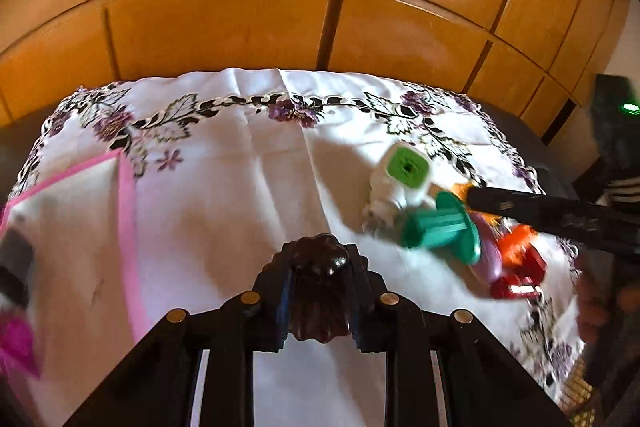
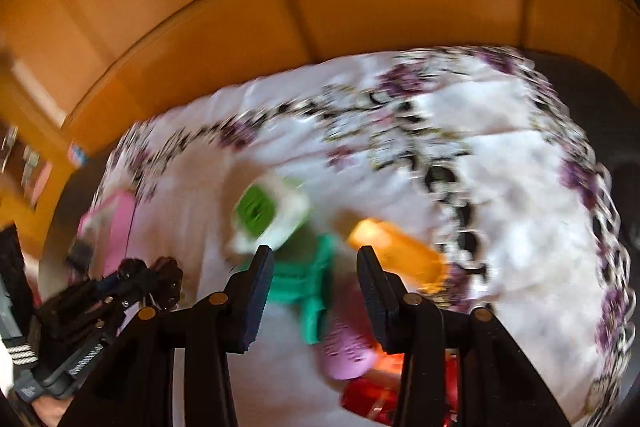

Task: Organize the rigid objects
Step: 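Place the brown lid in the tray with the left tool while the right tool grasps the teal spool, then carry the teal spool toward the pink tray with the right tool, then lower the teal spool into the tray and open the right tool, then reach to the pile and grasp the white green-topped diffuser with the left tool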

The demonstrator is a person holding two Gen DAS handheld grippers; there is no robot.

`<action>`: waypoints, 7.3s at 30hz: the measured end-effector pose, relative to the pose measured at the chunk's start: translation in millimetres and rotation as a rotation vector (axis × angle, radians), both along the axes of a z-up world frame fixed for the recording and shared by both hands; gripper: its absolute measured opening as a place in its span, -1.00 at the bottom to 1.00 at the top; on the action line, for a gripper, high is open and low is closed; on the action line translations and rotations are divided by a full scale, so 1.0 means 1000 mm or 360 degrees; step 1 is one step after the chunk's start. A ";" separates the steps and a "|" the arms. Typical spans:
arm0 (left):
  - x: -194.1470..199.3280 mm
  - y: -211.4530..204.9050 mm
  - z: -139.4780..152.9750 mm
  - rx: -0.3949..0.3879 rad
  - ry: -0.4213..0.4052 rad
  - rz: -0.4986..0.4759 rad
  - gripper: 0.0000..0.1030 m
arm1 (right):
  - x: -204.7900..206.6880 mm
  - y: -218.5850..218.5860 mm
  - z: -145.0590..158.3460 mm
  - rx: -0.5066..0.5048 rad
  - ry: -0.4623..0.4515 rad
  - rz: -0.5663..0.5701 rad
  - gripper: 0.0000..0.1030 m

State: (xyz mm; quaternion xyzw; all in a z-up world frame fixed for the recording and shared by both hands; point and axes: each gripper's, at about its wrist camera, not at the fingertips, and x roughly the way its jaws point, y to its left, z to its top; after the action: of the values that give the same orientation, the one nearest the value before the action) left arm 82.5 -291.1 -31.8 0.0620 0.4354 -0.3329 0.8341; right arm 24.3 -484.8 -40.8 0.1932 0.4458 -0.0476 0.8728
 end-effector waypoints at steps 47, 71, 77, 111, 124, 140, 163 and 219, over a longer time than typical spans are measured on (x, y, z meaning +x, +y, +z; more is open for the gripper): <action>0.067 0.183 0.016 -0.0095 0.0060 0.0550 -0.55 | 0.034 0.073 -0.036 -0.0447 0.0205 0.0324 0.21; 0.105 0.177 0.021 0.0042 -0.0169 0.0655 0.39 | 0.033 0.082 -0.037 -0.0556 0.0205 0.0362 0.21; 0.046 0.187 0.035 0.0065 -0.0240 0.0634 0.39 | 0.032 0.080 -0.038 -0.0528 0.0205 0.0352 0.21; -0.051 0.180 0.025 0.0115 -0.0269 0.0621 0.66 | 0.030 0.080 -0.040 -0.0508 0.0215 0.0347 0.21; -0.052 0.190 0.021 0.0114 -0.0236 0.0650 0.66 | 0.028 0.092 -0.040 -0.0685 0.0168 0.0388 0.21; -0.051 0.247 0.029 0.0061 -0.0266 0.0845 0.66 | 0.024 0.169 0.019 -0.0638 -0.0130 0.0566 0.20; -0.045 0.321 0.015 0.0003 -0.0159 0.1102 0.66 | 0.127 0.338 -0.028 -0.0387 0.0069 0.0850 0.26; -0.072 0.117 0.042 0.0181 -0.0323 0.0273 0.66 | -0.045 -0.037 0.039 -0.0267 -0.0227 -0.0541 0.31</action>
State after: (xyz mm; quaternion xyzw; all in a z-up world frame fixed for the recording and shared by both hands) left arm 10.5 -174.0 10.1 0.1050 0.3706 -0.2272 0.8945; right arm -20.4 -521.5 -1.4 0.1952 0.3384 -0.2173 0.8945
